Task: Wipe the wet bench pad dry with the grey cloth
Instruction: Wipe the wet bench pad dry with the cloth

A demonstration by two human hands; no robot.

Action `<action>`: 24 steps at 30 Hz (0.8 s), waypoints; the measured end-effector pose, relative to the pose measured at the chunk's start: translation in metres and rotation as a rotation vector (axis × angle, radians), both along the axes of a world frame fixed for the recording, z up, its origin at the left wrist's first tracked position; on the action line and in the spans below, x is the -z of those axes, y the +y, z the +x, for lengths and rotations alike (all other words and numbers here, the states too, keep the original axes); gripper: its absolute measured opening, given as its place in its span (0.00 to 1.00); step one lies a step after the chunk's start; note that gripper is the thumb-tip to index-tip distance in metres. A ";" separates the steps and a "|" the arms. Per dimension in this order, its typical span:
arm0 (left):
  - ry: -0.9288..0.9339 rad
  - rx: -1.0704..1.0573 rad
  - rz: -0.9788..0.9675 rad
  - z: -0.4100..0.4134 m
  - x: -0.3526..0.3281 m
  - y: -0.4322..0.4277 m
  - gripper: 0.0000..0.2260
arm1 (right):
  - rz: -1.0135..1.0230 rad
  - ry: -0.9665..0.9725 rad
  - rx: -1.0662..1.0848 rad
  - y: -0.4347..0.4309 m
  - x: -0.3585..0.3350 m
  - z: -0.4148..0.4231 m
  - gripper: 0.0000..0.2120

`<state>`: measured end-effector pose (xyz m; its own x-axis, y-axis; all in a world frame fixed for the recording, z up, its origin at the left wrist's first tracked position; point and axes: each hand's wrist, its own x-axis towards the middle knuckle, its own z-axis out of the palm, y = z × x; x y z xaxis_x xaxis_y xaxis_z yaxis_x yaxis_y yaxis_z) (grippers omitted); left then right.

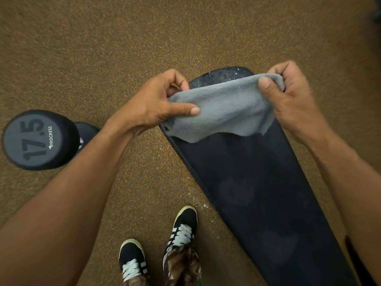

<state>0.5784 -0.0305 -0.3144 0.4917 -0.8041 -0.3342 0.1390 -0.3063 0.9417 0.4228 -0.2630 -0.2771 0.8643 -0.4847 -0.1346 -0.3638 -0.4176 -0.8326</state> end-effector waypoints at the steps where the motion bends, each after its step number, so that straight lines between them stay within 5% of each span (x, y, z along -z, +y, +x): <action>1: 0.039 -0.003 0.036 0.001 0.001 0.002 0.19 | -0.009 0.037 0.010 -0.003 0.002 -0.002 0.07; 3: 0.055 0.010 0.082 0.002 0.002 0.004 0.16 | 0.039 0.087 -0.019 -0.005 0.003 -0.006 0.07; 8: 0.236 -0.083 -0.023 0.005 -0.003 0.009 0.16 | 0.674 0.137 0.050 -0.008 -0.002 -0.015 0.21; 12: 0.235 -0.227 0.026 -0.002 -0.003 0.003 0.14 | 0.540 0.221 0.086 -0.005 0.004 -0.020 0.16; 18: 0.295 -0.359 0.075 -0.045 -0.024 -0.024 0.12 | 0.483 -0.062 0.354 0.041 0.011 -0.015 0.09; 24: 0.458 -0.253 0.065 -0.093 -0.054 -0.043 0.21 | 0.619 -0.063 0.233 0.086 0.017 -0.023 0.36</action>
<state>0.4856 -0.0732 -0.2606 0.4595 -0.6497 -0.6055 0.6092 -0.2656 0.7473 0.3998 -0.1774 -0.2938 0.7615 -0.5095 -0.4007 -0.3294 0.2283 -0.9162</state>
